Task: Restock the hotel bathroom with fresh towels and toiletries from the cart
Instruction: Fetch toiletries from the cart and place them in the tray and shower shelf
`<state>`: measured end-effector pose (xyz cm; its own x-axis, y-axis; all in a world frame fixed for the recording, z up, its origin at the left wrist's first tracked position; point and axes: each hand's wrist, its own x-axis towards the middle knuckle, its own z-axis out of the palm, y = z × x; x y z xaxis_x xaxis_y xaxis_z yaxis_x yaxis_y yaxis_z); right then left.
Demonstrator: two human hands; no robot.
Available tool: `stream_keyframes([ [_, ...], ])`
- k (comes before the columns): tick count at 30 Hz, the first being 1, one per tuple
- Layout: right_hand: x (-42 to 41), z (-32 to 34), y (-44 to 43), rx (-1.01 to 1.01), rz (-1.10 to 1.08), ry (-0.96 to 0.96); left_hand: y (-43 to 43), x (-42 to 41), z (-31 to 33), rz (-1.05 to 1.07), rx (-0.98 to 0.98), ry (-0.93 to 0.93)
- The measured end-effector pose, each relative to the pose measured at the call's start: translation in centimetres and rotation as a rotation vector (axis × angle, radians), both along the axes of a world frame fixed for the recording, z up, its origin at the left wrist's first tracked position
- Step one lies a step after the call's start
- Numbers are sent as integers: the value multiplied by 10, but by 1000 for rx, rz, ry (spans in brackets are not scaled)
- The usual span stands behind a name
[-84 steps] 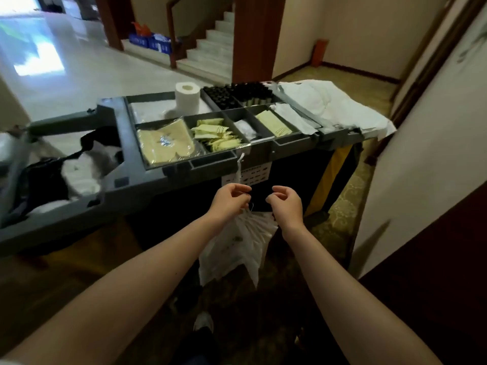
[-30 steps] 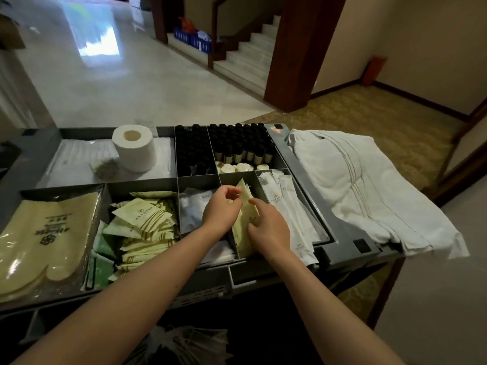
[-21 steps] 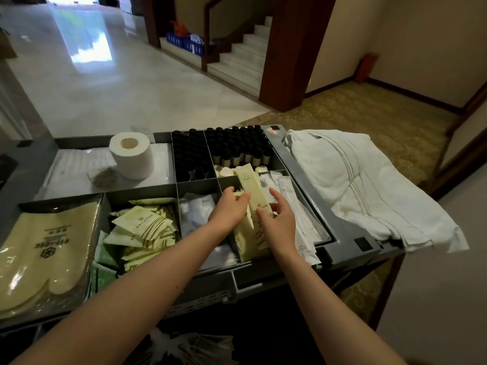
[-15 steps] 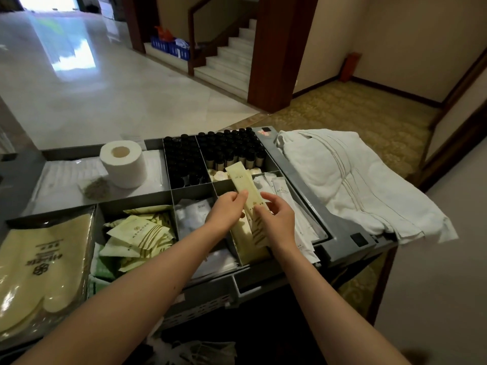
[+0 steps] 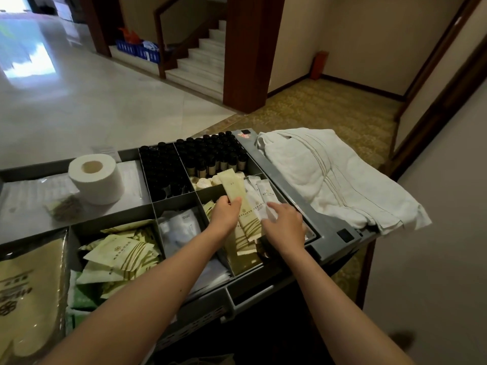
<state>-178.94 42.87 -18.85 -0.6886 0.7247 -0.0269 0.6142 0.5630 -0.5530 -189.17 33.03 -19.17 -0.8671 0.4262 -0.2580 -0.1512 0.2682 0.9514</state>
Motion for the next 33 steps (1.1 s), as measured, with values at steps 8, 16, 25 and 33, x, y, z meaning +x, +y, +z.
stream_keyframes([
  [8, -3, -12, 1, 155, 24, -130, 6, 5, -5, -99, -42, -38],
  [16, 3, -20, -4, 170, -61, 242, 2, 5, -6, -71, 32, -69],
  [25, -2, -14, -1, 95, -18, 157, 2, 8, -3, -24, 93, -92],
  [33, -26, 12, -8, -336, -70, 458, 1, -4, 5, 60, 183, -203],
])
